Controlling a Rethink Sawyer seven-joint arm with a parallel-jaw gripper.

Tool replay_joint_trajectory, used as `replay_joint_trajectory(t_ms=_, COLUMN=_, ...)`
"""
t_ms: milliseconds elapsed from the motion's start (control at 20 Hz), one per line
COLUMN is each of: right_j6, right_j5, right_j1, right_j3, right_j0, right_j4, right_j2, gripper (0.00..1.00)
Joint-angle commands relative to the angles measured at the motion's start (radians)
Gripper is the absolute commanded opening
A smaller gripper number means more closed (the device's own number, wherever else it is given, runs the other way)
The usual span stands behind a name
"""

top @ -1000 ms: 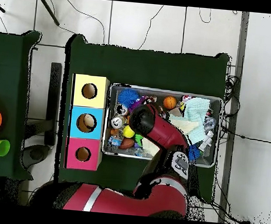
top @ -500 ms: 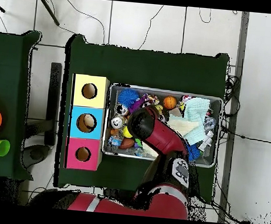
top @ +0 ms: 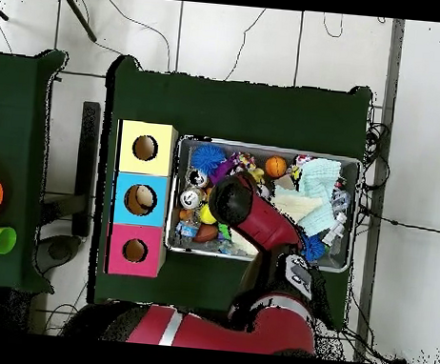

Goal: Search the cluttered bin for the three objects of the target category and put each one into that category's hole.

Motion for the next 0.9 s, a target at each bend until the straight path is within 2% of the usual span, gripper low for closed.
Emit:
replay_joint_trajectory(t_ms=50, right_j6=0.203, right_j5=-0.032, right_j1=0.152, right_j3=0.003, right_j0=-0.04, right_j4=0.021, right_j2=0.138, gripper=1.0)
replay_joint_trajectory(t_ms=400, right_j6=0.198, right_j5=-0.044, right_j1=0.176, right_j3=-0.011, right_j0=-0.047, right_j4=0.024, right_j2=0.151, gripper=1.0)
replay_joint_trajectory(t_ms=650, right_j6=0.171, right_j5=-0.062, right_j1=0.195, right_j3=-0.023, right_j0=-0.091, right_j4=-0.008, right_j2=0.186, gripper=1.0)
replay_joint_trajectory(t_ms=900, right_j6=0.168, right_j5=-0.063, right_j1=0.207, right_j3=-0.032, right_j0=-0.096, right_j4=-0.007, right_j2=0.192, gripper=1.0)
